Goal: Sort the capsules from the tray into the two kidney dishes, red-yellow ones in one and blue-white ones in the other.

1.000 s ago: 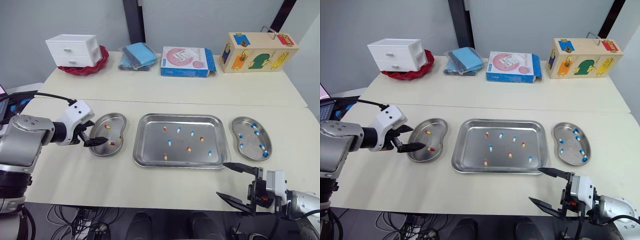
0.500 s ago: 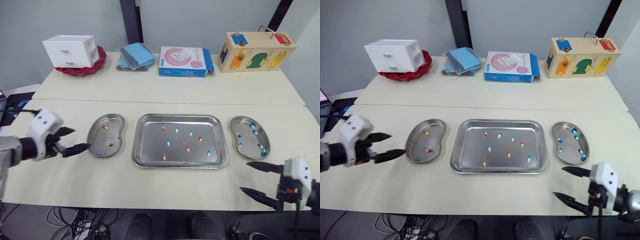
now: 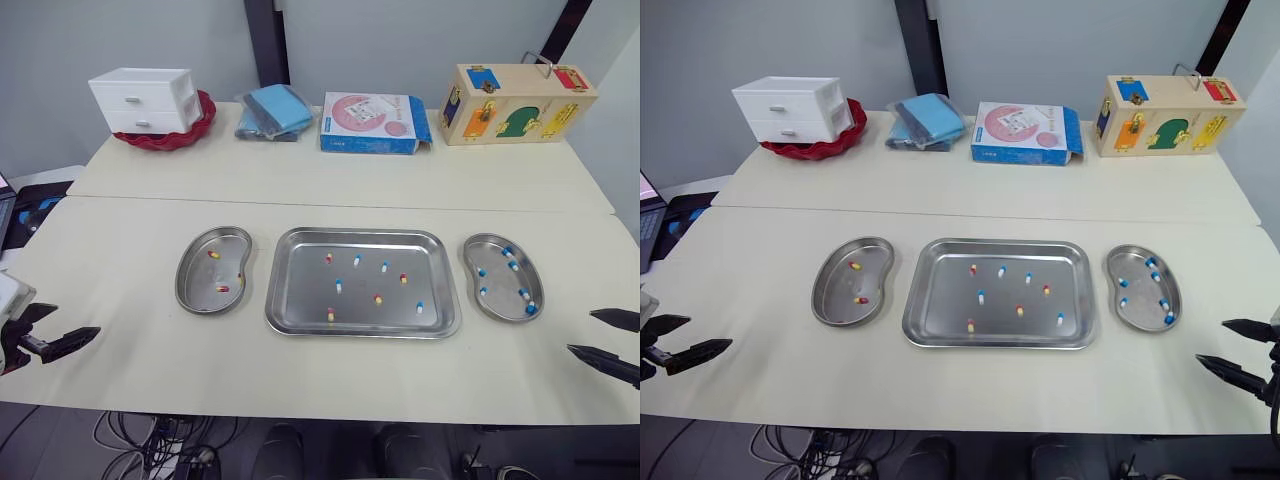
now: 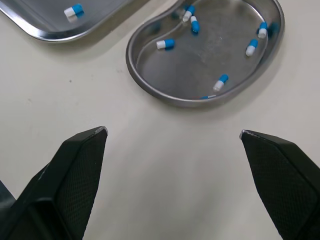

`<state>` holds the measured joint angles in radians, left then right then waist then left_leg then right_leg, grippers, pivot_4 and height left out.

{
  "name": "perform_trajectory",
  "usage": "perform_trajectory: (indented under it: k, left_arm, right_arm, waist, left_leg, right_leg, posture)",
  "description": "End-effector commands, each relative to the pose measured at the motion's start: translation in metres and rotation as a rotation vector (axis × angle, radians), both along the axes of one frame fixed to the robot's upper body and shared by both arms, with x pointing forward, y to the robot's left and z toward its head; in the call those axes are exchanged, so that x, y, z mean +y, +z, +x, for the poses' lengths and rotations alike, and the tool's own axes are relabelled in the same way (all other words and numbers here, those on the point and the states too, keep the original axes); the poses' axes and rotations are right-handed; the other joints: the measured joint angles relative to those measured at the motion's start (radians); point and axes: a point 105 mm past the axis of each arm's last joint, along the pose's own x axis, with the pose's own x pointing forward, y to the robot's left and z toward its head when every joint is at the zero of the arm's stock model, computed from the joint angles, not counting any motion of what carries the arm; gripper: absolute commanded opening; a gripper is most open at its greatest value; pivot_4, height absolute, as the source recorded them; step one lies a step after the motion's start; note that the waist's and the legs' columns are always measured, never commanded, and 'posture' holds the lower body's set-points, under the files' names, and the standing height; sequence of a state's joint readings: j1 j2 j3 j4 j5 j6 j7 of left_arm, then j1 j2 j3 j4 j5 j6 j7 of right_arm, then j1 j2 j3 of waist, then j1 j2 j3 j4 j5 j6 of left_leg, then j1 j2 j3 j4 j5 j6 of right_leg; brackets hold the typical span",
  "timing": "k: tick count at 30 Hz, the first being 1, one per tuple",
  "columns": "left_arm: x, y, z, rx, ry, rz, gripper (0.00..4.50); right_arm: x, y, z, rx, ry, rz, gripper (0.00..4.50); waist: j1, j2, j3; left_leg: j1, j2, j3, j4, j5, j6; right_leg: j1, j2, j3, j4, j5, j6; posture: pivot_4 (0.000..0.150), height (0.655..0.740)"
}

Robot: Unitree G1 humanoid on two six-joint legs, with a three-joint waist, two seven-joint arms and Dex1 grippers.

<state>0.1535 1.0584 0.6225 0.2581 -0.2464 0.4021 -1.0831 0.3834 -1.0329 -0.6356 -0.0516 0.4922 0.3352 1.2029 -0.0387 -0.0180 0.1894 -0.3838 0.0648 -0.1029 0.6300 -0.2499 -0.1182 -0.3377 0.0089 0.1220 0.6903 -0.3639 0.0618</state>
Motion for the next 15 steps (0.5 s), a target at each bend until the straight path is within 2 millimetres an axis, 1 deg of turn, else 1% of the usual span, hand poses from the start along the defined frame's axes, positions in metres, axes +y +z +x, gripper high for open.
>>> perform_trajectory:
  k: [1, 6, 9, 13, 14, 15]
  left_arm:
    - [0.0, 0.011, 0.001, -0.024, -0.016, 0.031, 4.48]
    - [-0.002, 0.007, -0.002, -0.008, -0.018, 0.024, 4.48]
    - [-0.003, 0.007, -0.003, -0.004, -0.026, 0.026, 4.48]
    - [-0.016, 0.008, -0.001, 0.001, -0.089, 0.02, 4.48]
    - [-0.024, 0.009, 0.0, 0.004, -0.122, 0.018, 4.48]
    - [-0.038, 0.013, 0.003, 0.0, -0.179, 0.007, 4.48]
  right_arm:
    - [0.0, 0.006, 0.002, -0.018, 0.03, -0.024, 4.5]
    - [0.002, 0.006, 0.004, -0.026, 0.045, -0.021, 4.5]
    - [0.007, 0.005, 0.004, -0.034, 0.069, -0.012, 4.5]
    - [0.027, 0.004, -0.002, -0.055, 0.153, 0.013, 4.5]
    - [0.036, 0.004, -0.004, -0.061, 0.177, 0.03, 4.5]
    - [0.051, 0.002, -0.007, -0.07, 0.222, 0.059, 4.5]
  waist:
    - [-0.004, 0.0, 0.0]
    - [-0.013, 0.0, 0.0]
    - [-0.015, 0.0, 0.0]
    - [-0.014, 0.0, 0.0]
    - [-0.014, 0.0, 0.0]
    - [-0.014, 0.0, 0.0]
  left_leg:
    - [0.0, 0.0, 0.0, 0.0, 0.0, 0.0]
    - [0.0, 0.0, 0.001, 0.0, 0.0, 0.0]
    - [0.0, 0.0, 0.001, 0.0, 0.0, 0.0]
    - [0.0, 0.0, 0.0, 0.0, 0.0, 0.0]
    - [0.0, 0.0, 0.0, 0.0, 0.0, 0.0]
    - [0.0, 0.0, 0.0, -0.001, 0.0, 0.0]
  right_leg:
    - [0.0, 0.0, 0.0, 0.0, 0.0, 0.0]
    - [0.0, 0.0, 0.001, -0.001, 0.0, 0.0]
    - [0.0, 0.0, 0.001, -0.001, 0.0, 0.0]
    - [0.0, 0.0, 0.0, -0.001, 0.0, 0.0]
    - [0.0, 0.0, 0.0, -0.001, 0.0, 0.0]
    - [0.0, 0.0, 0.0, -0.001, 0.0, 0.0]
  posture:
    - [0.15, 0.74]
    - [0.15, 0.74]
    - [0.15, 0.74]
    - [0.15, 0.74]
    - [0.15, 0.74]
    - [0.15, 0.74]
